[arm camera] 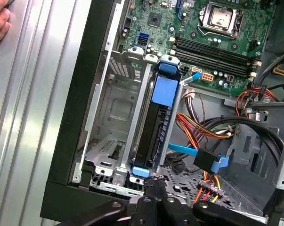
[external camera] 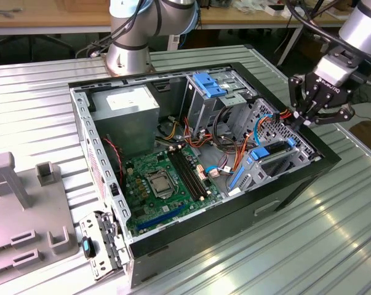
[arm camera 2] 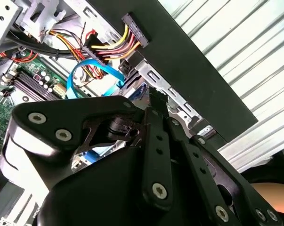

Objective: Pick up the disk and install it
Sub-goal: 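Insert the first disk wire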

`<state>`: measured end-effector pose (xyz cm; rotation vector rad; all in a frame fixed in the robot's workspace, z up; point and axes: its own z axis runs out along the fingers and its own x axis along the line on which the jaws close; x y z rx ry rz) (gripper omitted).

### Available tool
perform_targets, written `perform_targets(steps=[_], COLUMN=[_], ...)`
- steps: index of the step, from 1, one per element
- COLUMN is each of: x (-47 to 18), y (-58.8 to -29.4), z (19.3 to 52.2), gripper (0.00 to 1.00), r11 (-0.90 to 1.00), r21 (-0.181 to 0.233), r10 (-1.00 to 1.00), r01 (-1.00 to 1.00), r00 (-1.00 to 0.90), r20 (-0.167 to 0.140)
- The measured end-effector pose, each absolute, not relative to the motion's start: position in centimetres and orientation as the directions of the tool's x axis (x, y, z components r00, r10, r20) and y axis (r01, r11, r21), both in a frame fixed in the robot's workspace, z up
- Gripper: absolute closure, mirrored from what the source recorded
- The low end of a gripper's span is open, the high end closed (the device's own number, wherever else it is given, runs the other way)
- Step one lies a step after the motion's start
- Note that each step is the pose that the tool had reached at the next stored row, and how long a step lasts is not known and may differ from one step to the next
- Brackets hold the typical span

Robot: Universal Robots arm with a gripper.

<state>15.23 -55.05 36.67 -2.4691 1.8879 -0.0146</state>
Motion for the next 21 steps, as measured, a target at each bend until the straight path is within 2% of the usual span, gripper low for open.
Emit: perform_targets(steps=[21], x=[15.9], y=[-53.2], z=[36.7], gripper=[0.89], r11=[-0.48], r21=[-0.032], r10=[-0.877], r01=[-0.877], r00=[0.481], r20=[-0.013])
